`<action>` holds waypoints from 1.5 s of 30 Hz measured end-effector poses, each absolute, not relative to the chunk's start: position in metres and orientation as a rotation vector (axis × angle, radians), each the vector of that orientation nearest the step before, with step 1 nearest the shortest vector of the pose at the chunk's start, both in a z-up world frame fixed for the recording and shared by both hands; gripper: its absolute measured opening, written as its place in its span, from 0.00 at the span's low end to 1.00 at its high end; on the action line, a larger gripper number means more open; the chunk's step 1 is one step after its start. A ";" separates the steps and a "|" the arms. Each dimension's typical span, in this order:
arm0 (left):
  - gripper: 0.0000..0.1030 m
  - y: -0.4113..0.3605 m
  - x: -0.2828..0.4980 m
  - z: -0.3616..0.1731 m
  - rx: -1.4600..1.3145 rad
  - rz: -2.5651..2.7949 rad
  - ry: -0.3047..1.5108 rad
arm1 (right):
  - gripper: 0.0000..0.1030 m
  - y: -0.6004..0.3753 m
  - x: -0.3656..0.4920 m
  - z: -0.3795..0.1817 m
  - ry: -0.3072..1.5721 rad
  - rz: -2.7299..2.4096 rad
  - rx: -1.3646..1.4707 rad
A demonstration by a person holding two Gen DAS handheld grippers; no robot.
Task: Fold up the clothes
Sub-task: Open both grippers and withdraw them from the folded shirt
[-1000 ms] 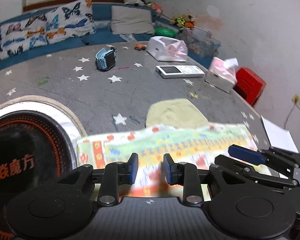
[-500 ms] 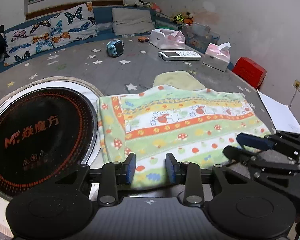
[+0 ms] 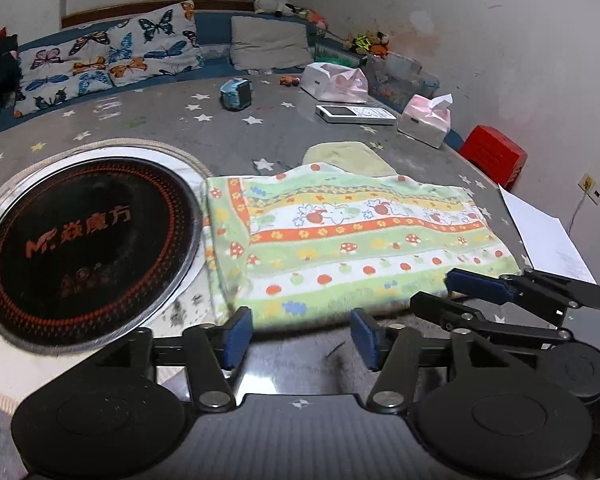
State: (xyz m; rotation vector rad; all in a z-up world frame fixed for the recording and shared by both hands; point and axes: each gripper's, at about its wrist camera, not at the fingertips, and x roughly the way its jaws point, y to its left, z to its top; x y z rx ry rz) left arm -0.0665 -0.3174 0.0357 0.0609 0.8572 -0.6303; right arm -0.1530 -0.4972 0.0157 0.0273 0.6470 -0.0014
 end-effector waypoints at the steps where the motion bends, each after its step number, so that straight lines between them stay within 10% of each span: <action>1: 0.64 -0.316 -0.068 0.035 0.062 -0.621 0.859 | 0.44 -0.497 -0.155 0.016 0.647 -0.006 0.041; 20: 0.91 -0.290 -0.094 0.040 0.090 -0.577 0.839 | 0.81 -0.486 -0.181 0.017 0.674 -0.101 0.088; 45: 1.00 -0.264 -0.101 0.038 0.056 -0.538 0.830 | 0.92 -0.469 -0.195 0.015 0.701 -0.178 0.125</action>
